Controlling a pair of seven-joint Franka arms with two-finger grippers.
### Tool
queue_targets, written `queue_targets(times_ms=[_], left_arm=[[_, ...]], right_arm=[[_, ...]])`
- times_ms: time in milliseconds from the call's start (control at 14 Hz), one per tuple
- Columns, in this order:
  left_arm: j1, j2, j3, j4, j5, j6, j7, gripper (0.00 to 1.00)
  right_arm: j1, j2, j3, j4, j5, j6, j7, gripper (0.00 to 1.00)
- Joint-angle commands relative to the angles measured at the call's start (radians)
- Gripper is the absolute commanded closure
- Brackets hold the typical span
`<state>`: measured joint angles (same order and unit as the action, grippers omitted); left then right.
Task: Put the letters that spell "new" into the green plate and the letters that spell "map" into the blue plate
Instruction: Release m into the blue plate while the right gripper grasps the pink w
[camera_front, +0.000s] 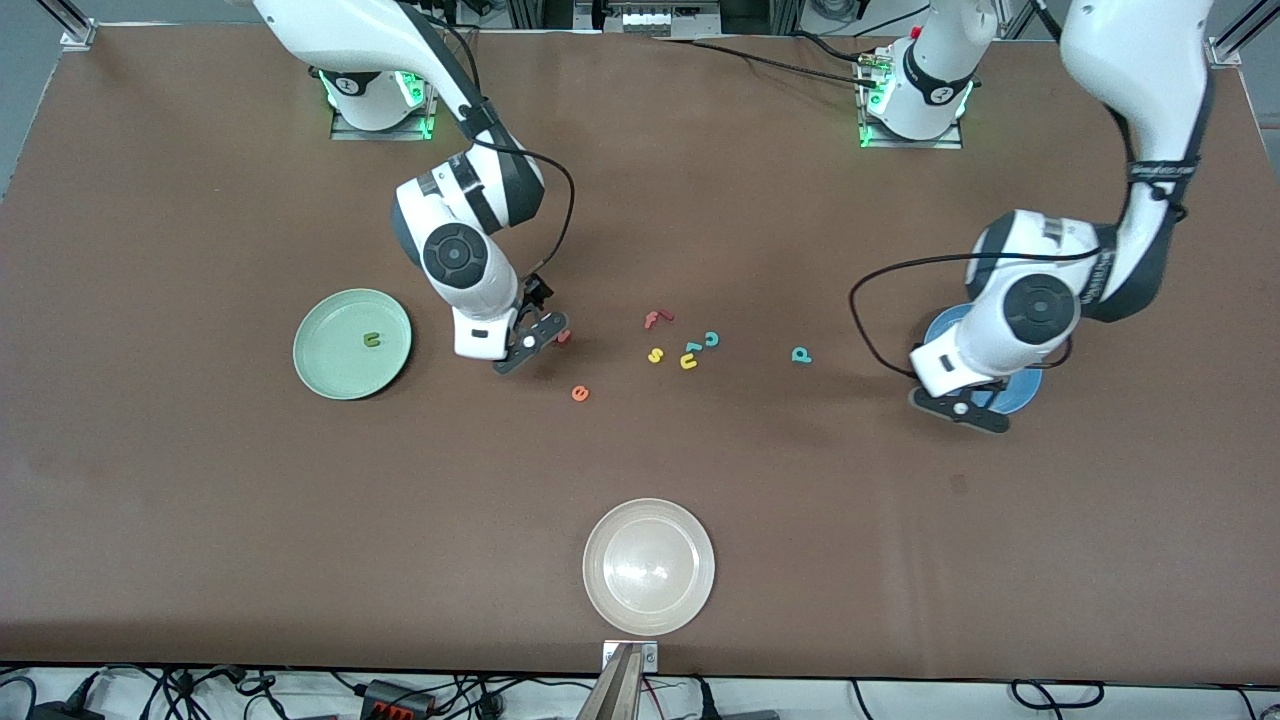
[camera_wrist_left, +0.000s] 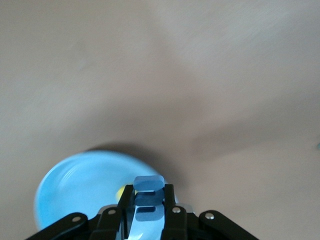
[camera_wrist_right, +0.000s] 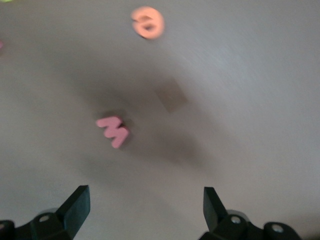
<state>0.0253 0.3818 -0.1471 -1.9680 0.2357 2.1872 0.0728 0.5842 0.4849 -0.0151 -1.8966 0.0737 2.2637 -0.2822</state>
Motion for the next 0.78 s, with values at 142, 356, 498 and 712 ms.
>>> queue_targets(times_ms=[142, 356, 498, 712], left_arm=[[0.171, -0.004, -0.038, -0.150, 0.008, 0.011, 0.010, 0.85], [0.249, -0.001, -0.068, -0.207, 0.008, 0.054, 0.009, 0.47], [0.259, -0.006, -0.083, -0.206, 0.008, 0.085, 0.009, 0.00], [0.254, -0.035, -0.178, -0.161, 0.008, 0.063, -0.014, 0.00]], right_arm=[[0.043, 0.066, -0.008, 0.010, 0.012, 0.127, -0.159, 0.00], [0.081, 0.106, -0.008, 0.011, 0.008, 0.195, -0.187, 0.00], [0.106, 0.110, -0.008, 0.010, 0.006, 0.197, -0.193, 0.18], [0.120, 0.113, -0.009, 0.008, 0.000, 0.192, -0.234, 0.28]])
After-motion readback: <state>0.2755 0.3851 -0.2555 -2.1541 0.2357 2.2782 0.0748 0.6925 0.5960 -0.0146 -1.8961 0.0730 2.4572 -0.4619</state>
